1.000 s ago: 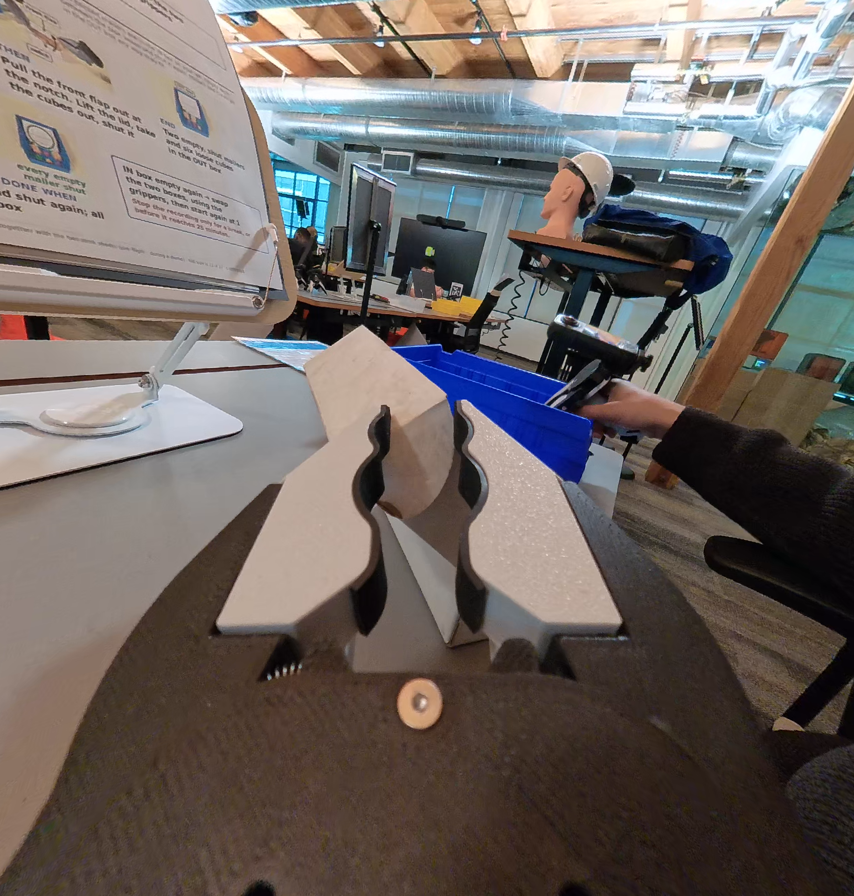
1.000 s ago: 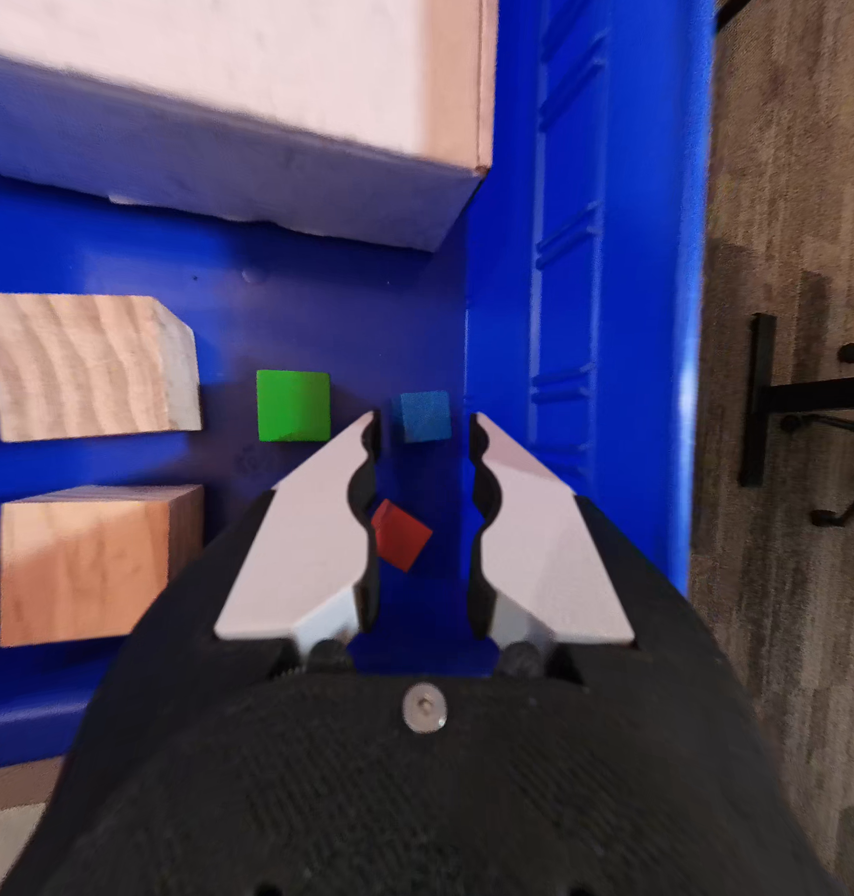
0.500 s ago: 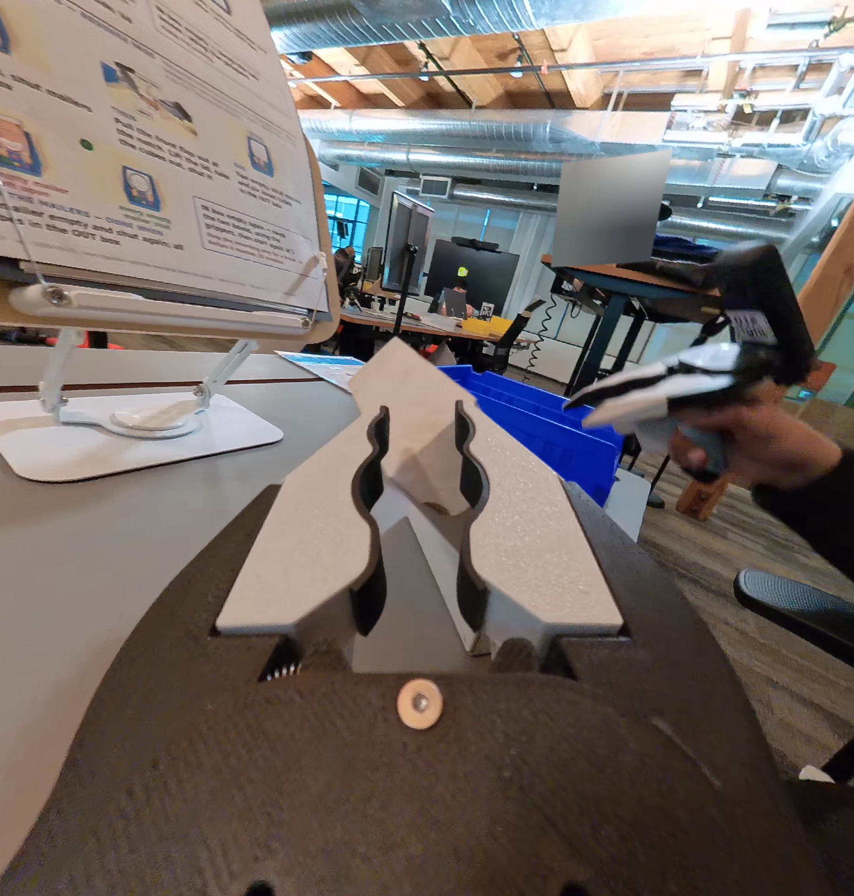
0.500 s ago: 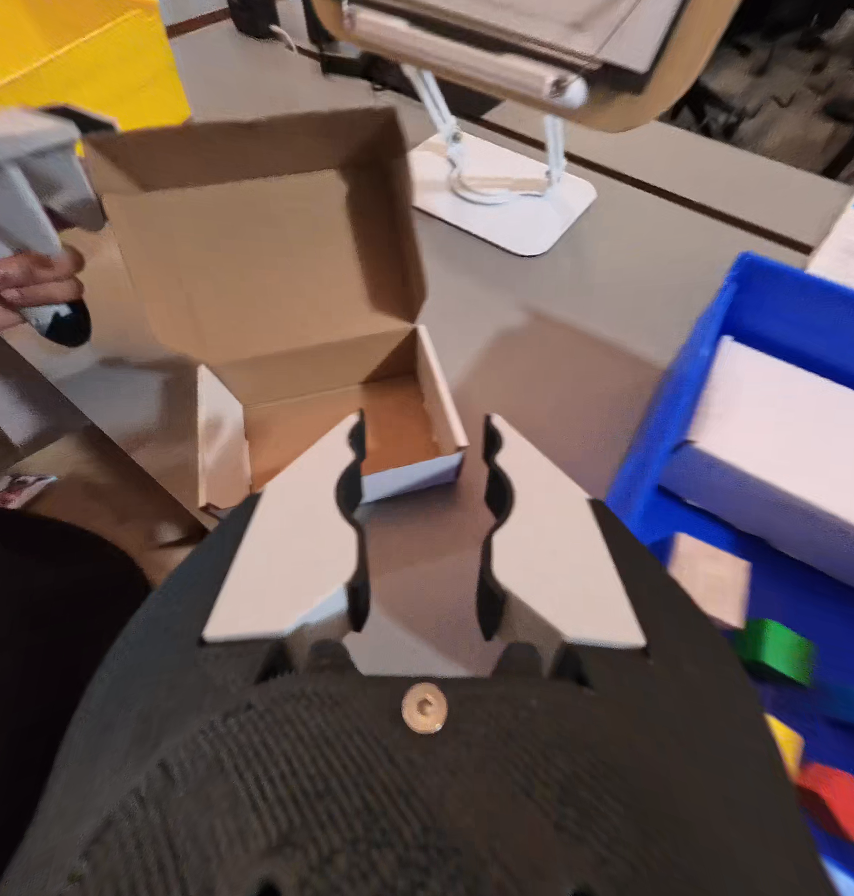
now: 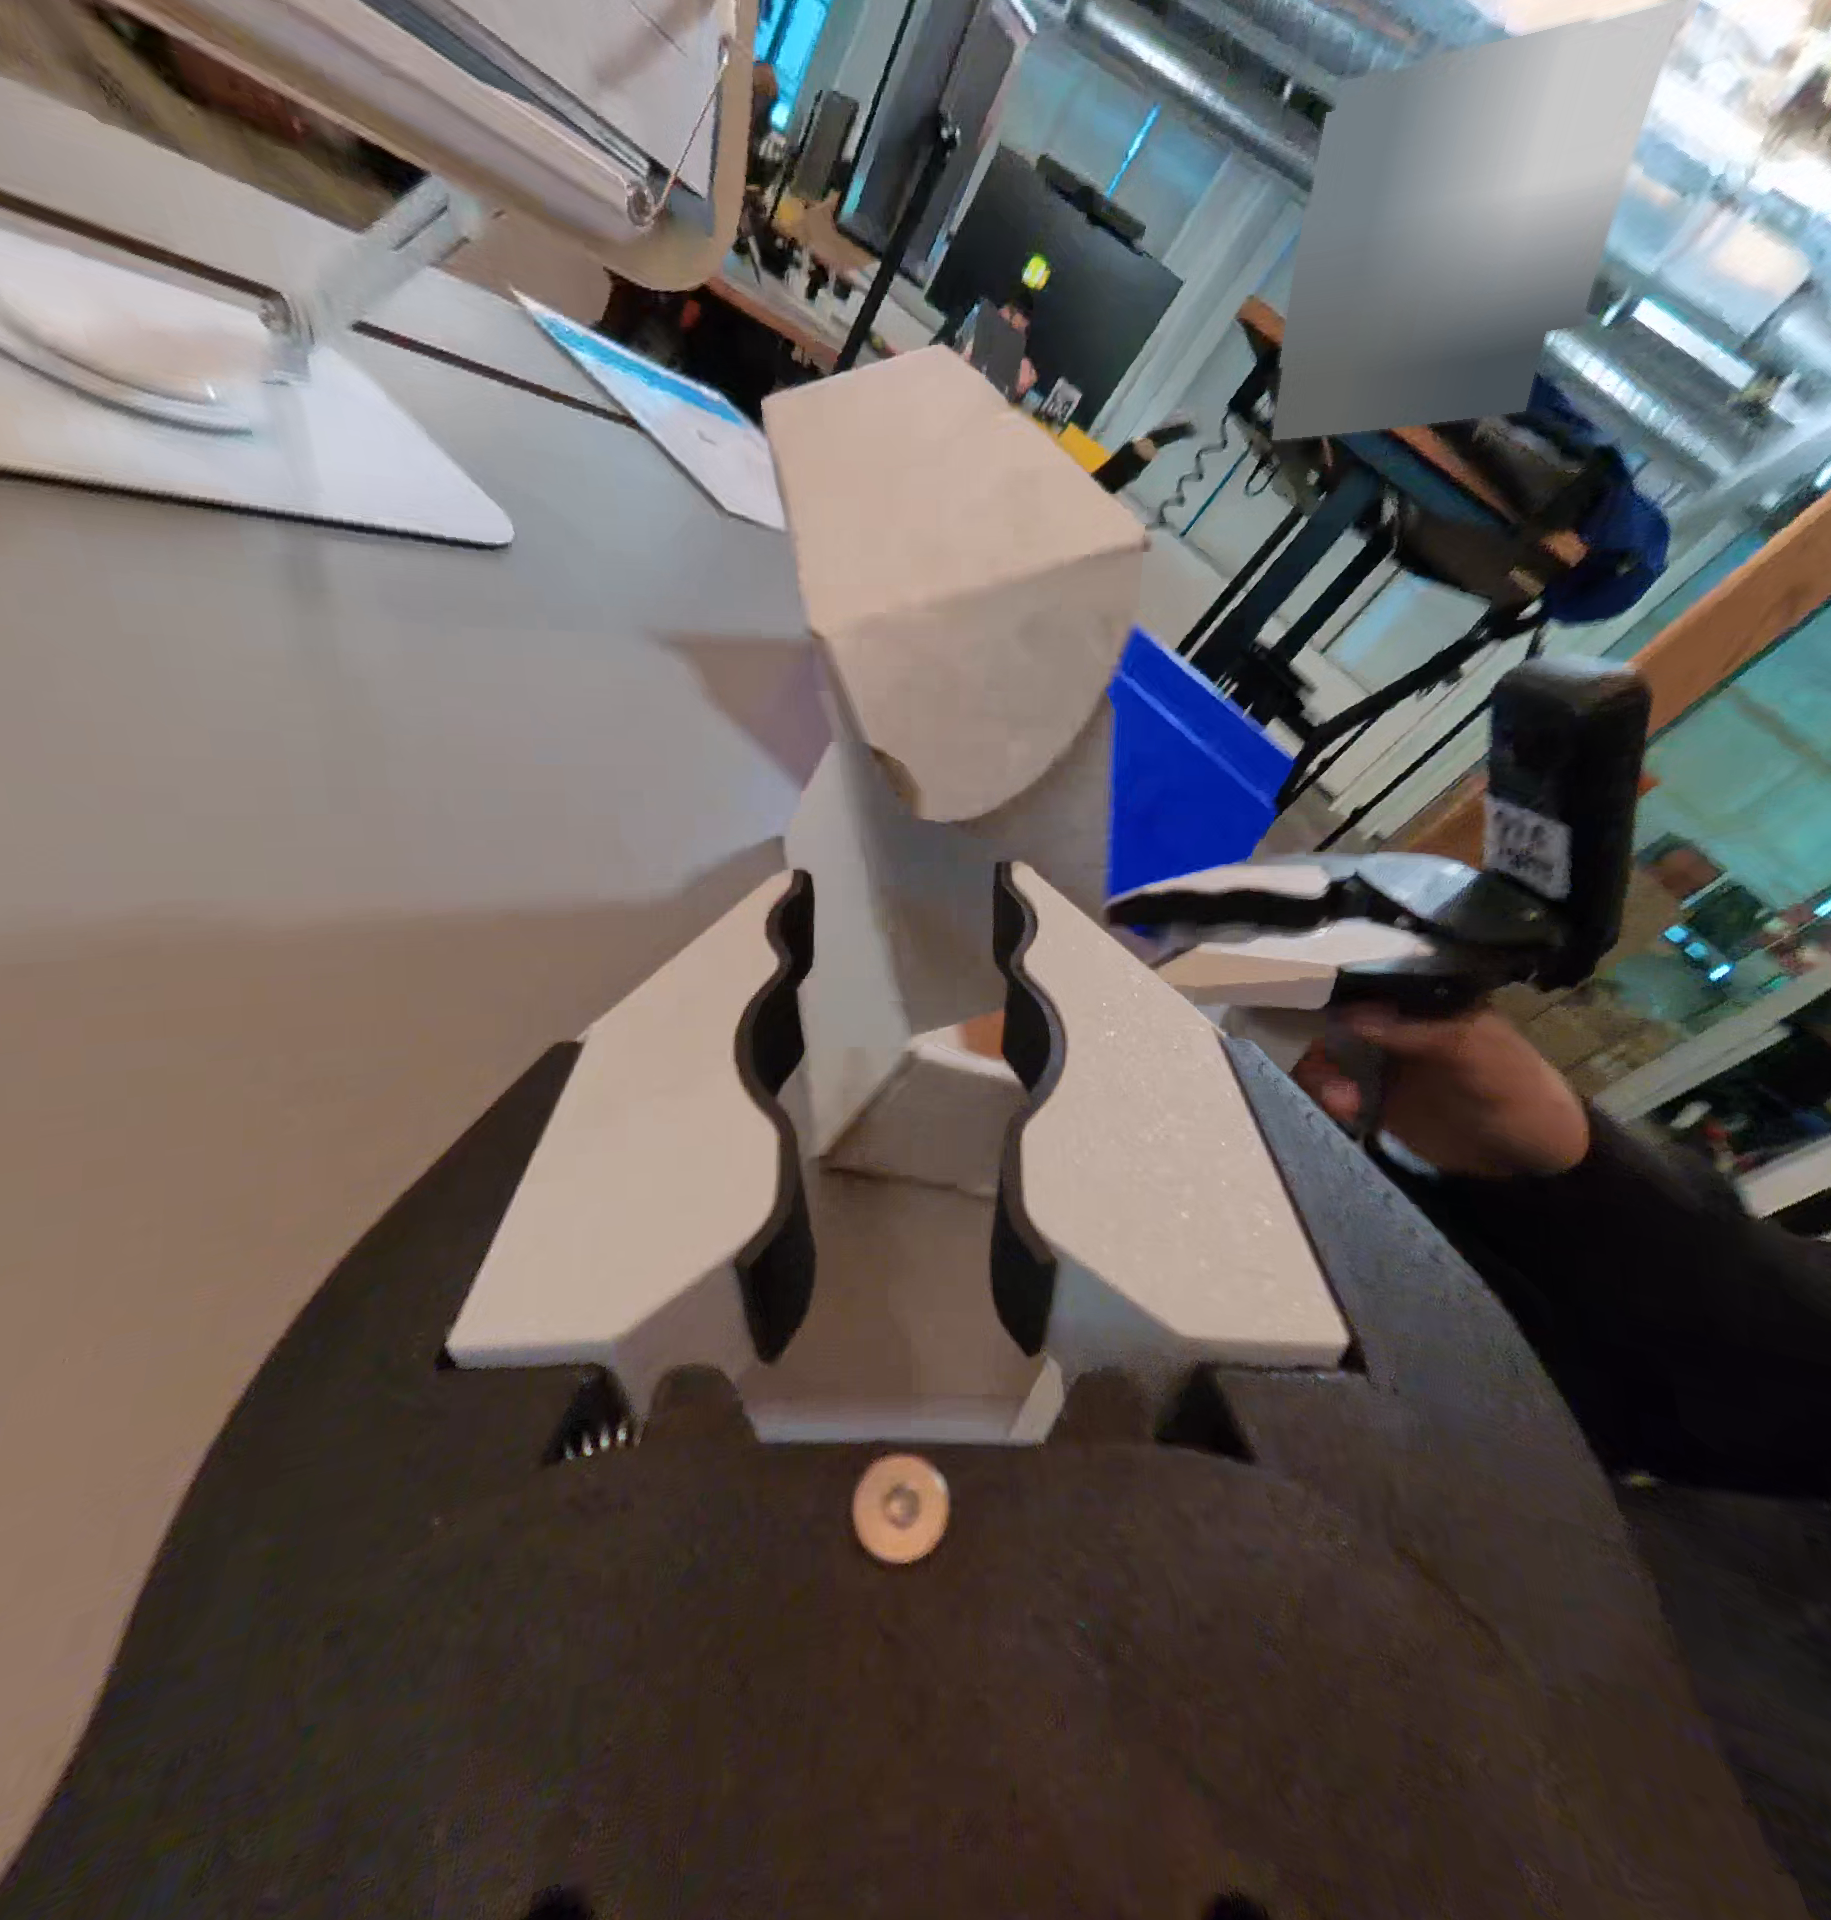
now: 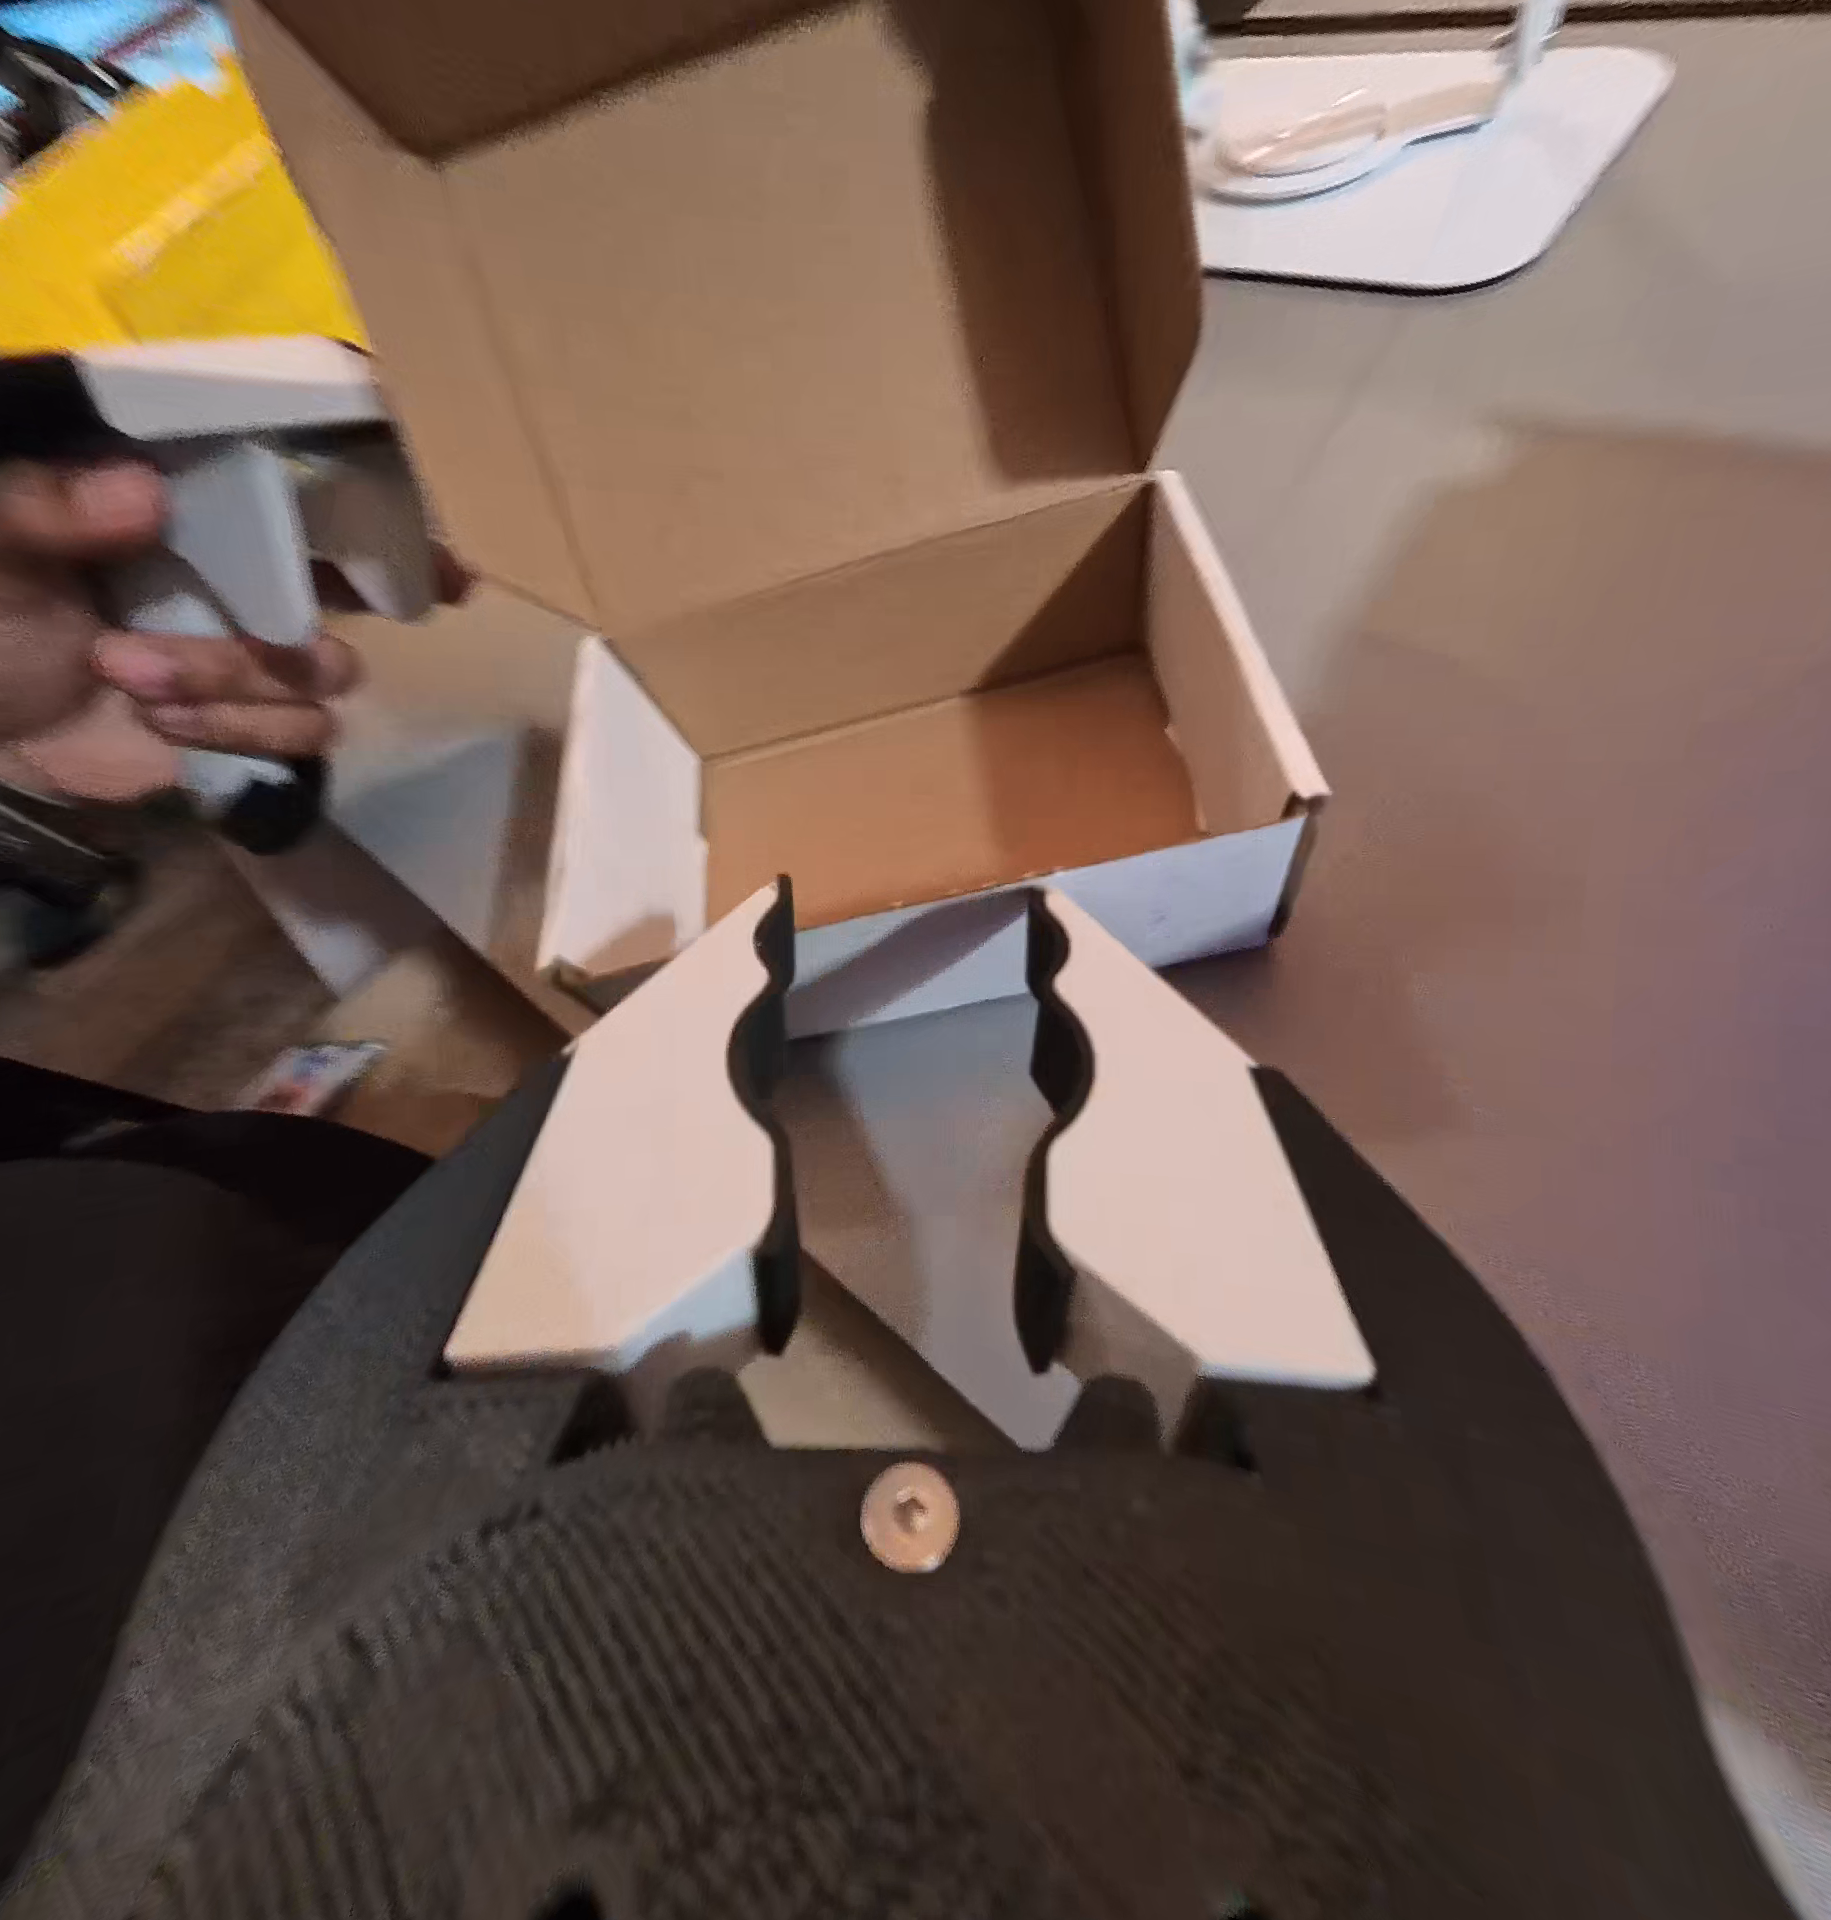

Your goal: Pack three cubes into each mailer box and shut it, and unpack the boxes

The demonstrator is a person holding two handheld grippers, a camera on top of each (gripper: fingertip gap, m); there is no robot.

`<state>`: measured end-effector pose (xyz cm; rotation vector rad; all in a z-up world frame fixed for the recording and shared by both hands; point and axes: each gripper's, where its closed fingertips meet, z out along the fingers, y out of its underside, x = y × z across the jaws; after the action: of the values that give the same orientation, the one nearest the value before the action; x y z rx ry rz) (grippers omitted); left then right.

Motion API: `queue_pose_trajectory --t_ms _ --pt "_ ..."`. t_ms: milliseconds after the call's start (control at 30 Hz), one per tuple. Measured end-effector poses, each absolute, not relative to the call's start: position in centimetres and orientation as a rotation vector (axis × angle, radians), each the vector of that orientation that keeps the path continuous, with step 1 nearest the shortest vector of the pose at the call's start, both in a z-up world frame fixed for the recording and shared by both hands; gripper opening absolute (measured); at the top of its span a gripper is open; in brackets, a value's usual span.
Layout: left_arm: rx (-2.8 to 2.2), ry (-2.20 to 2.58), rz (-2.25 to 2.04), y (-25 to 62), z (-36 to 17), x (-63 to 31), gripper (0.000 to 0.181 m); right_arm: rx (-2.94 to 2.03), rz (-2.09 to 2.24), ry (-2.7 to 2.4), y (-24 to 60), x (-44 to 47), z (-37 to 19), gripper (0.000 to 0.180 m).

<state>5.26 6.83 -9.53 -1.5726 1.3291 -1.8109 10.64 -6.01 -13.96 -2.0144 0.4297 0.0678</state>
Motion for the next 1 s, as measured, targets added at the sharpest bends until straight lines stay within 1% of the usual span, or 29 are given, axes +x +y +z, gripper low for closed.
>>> queue_pose_trajectory --t_ms 33,100,167,200,233,300,367,400,500,567,667,833,1000 --pt "-1.586 1.297 -1.832 6.8 -9.4 5.4 0.032 -1.986 0.134 0.442 -5.3 9.9 -13.8 0.045" --pt "-1.597 1.245 -1.774 7.7 -9.4 5.8 0.03 -1.944 0.242 0.413 -3.5 7.7 -13.4 0.044" --pt "-1.593 1.216 -1.675 9.1 -9.6 6.2 0.031 -1.97 0.298 0.302 -2.1 5.2 -13.5 0.049" --pt "-1.585 1.192 -1.659 9.6 -9.4 6.3 0.032 -2.012 0.232 0.269 -2.2 5.3 -13.7 0.047" --pt "-1.581 1.163 -1.664 10.1 -9.1 6.5 0.032 -2.003 0.105 0.254 -2.5 6.4 -13.0 0.05" --pt "-1.593 1.108 -1.685 10.8 -8.8 6.7 0.033 -1.845 -0.143 0.249 -4.1 9.5 -9.4 0.045" --pt "-1.605 1.086 -1.697 11.1 -8.9 6.9 0.033 -1.697 -0.281 0.278 -6.1 12.3 -6.4 0.04" --pt "-1.608 1.088 -1.696 11.1 -9.0 7.0 0.033 -1.662 -0.326 0.3 -6.7 13.6 -6.0 0.045" --pt "-1.58 1.124 -1.682 10.5 -9.2 7.1 0.032 -1.67 -0.347 0.318 -6.2 15.8 -6.8 0.05" --pt "-1.541 1.151 -1.681 9.9 -8.9 6.9 0.032 -1.688 -0.311 0.32 -4.7 16.6 -7.2 0.049" --pt "-1.495 1.164 -1.684 9.2 -8.4 6.4 0.03 -1.732 -0.244 0.292 -1.8 17.3 -7.6 0.053" --pt "-1.43 1.154 -1.695 8.5 -7.5 5.3 0.031 -1.829 -0.021 0.231 0.9 15.3 -10.0 0.064" --pt "-1.408 1.234 -1.591 8.2 -8.6 4.9 0.038 -1.857 0.06 0.193 0.3 13.1 -10.8 0.059"
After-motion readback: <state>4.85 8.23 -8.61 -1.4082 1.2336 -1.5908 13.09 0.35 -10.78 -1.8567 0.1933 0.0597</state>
